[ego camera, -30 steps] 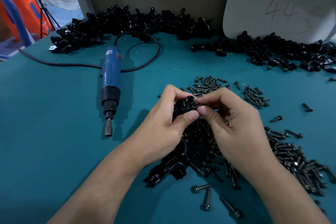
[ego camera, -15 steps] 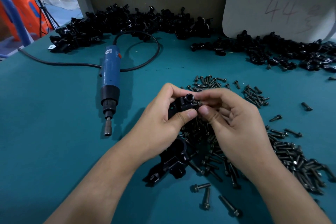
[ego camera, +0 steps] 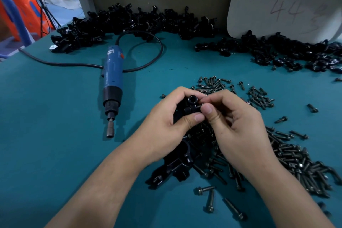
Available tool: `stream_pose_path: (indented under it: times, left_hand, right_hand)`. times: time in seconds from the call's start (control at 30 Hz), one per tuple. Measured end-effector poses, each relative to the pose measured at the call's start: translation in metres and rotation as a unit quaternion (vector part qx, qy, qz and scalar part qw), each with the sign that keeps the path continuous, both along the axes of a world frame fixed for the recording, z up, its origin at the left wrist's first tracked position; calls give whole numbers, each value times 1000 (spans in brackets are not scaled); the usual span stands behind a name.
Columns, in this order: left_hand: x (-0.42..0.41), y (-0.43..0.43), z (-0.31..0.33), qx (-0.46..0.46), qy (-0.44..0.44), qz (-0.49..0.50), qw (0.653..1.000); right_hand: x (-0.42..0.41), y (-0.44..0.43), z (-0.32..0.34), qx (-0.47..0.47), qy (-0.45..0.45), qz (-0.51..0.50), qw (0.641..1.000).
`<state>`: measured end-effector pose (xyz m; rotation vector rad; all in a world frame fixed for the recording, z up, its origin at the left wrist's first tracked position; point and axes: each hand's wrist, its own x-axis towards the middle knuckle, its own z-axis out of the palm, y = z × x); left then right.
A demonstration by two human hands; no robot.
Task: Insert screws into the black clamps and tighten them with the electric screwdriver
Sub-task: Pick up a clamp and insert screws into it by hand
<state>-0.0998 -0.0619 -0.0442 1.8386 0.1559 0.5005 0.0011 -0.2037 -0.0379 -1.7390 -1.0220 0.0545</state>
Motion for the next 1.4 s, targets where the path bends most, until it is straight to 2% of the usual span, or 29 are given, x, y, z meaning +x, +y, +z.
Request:
stream_pose_path:
  times: [0.77, 0.97, 1.13, 1.3, 1.4]
  left_hand:
    - [-1, -3, -1, 35, 46, -14, 998]
    - [-1, -2, -2, 28, 45, -5, 999]
    - [0, -4, -3, 45, 51, -14, 998]
    - [0, -3, -3, 32, 49, -6, 998]
    - [0, -3, -3, 38, 52, -6, 998]
  right_hand:
    - [-2, 2, 2, -21, -55, -41, 997]
    - [1, -3, 5, -41, -11, 7, 999]
    - [3, -3, 5, -63, -49, 2, 997]
    - [4, -4, 4, -78, -26, -5, 997]
    - [5, -6, 6, -84, -45, 15, 995]
